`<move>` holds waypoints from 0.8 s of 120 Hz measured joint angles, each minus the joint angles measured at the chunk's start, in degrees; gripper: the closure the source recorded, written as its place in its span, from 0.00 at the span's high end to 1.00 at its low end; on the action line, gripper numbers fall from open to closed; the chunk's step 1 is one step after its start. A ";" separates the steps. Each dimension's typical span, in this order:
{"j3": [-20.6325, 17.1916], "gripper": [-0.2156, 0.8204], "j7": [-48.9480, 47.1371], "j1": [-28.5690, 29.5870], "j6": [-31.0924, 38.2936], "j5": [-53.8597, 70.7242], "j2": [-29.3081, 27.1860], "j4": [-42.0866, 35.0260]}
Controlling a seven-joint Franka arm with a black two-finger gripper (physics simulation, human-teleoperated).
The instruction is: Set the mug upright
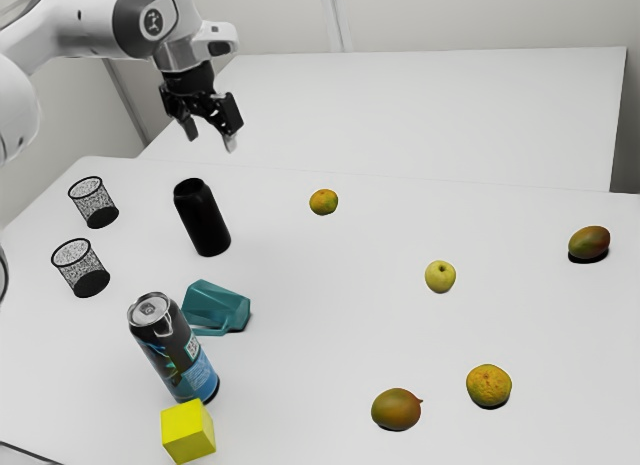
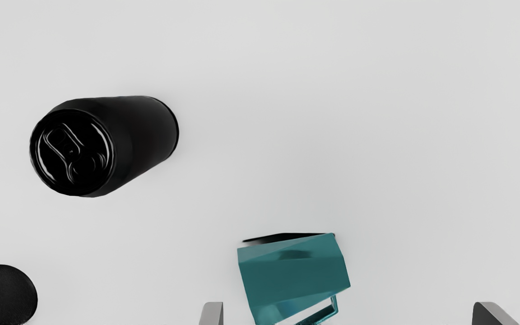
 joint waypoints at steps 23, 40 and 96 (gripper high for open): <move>1.07 0.79 0.31 0.00 2.11 -0.83 -0.45 -2.55; 4.15 0.79 0.49 0.13 0.71 -9.27 -0.02 -5.07; 5.40 0.79 7.06 11.16 -4.95 -25.84 3.66 -14.25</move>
